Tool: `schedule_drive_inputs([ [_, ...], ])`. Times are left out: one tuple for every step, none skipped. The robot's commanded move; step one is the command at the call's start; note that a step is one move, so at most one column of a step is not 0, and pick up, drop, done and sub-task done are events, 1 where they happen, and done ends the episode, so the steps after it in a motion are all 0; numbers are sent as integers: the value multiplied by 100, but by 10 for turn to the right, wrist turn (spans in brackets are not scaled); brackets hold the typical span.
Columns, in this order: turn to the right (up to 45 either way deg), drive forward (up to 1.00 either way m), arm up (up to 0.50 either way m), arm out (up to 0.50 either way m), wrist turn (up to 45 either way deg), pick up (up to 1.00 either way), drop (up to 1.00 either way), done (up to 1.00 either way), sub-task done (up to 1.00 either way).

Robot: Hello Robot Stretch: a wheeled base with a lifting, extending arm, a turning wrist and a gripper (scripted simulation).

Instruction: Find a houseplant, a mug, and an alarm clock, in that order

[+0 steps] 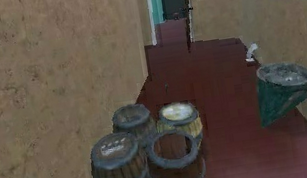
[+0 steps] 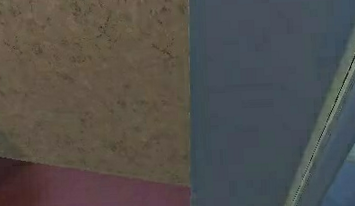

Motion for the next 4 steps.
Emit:
schedule_drive_inputs([
  [270,0,0,0,0,0,0,0,0],
  [30,0,0,0,0,0,0,0,0],
  [0,90,0,0,0,0,0,0,0],
  [-210,0,0,0,0,0,0,0,0],
])
